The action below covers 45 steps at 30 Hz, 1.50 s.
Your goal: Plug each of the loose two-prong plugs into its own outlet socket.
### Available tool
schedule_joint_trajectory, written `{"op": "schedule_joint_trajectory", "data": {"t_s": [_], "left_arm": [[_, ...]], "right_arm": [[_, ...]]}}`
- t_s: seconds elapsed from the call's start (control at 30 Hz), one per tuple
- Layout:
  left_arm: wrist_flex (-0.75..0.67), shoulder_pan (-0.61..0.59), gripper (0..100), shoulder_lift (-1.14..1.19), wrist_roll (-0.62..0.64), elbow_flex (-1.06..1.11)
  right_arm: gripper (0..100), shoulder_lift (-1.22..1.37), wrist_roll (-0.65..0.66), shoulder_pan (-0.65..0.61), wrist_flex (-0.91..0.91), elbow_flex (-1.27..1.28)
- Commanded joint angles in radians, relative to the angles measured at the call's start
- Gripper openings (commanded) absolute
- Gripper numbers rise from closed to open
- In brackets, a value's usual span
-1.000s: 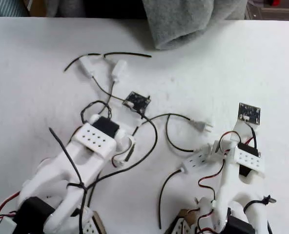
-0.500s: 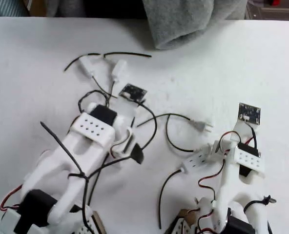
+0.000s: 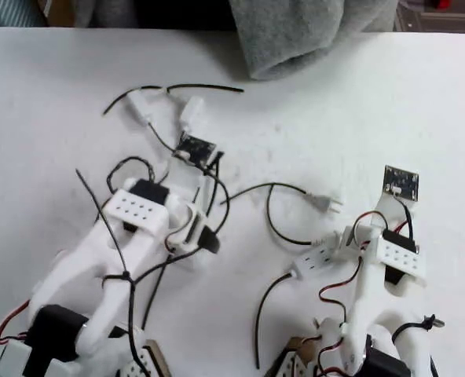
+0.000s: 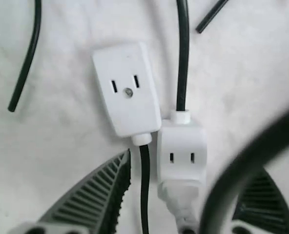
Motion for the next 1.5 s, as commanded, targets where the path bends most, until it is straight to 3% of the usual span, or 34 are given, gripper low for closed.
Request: {"op": "schedule_joint_trajectory", "data": {"t_s": [0.0, 0.3, 0.4, 0.53, 0.73, 0.93, 1.13, 1.33, 1.47], "left_arm": [[-0.032, -0.008, 34, -0.004, -0.011, 0.014], [-0.095, 0.064, 34, 0.090, 0.000, 0.006], [-0.068, 0.064, 28, 0.197, 0.069, -0.072], [0.035, 0.062, 17, 0.375, 0.061, -0.233], [0.175, 0.062, 15, 0.527, 0.064, -0.410], [0.183, 0.062, 15, 0.441, 0.064, -0.410], [0.233, 0.062, 15, 0.185, 0.060, -0.434], [0.387, 0.053, 15, 0.044, 0.060, -0.580], [0.428, -0.038, 15, 0.062, 0.064, -0.735]], "right_arm": [[7.3, -0.022, -0.009, -0.004, -0.013, -0.008], [7.3, -0.022, -0.009, -0.004, -0.013, -0.008], [7.3, -0.022, -0.009, -0.004, -0.013, -0.008], [7.3, -0.022, -0.008, -0.004, -0.013, -0.006], [7.3, -0.022, -0.008, -0.004, -0.013, -0.006], [7.3, -0.022, -0.009, -0.004, -0.013, -0.006], [7.3, -0.022, -0.009, -0.004, -0.013, -0.006], [7.4, -0.022, -0.009, -0.005, -0.013, -0.006], [7.4, -0.022, -0.009, -0.005, -0.013, -0.006]]}}
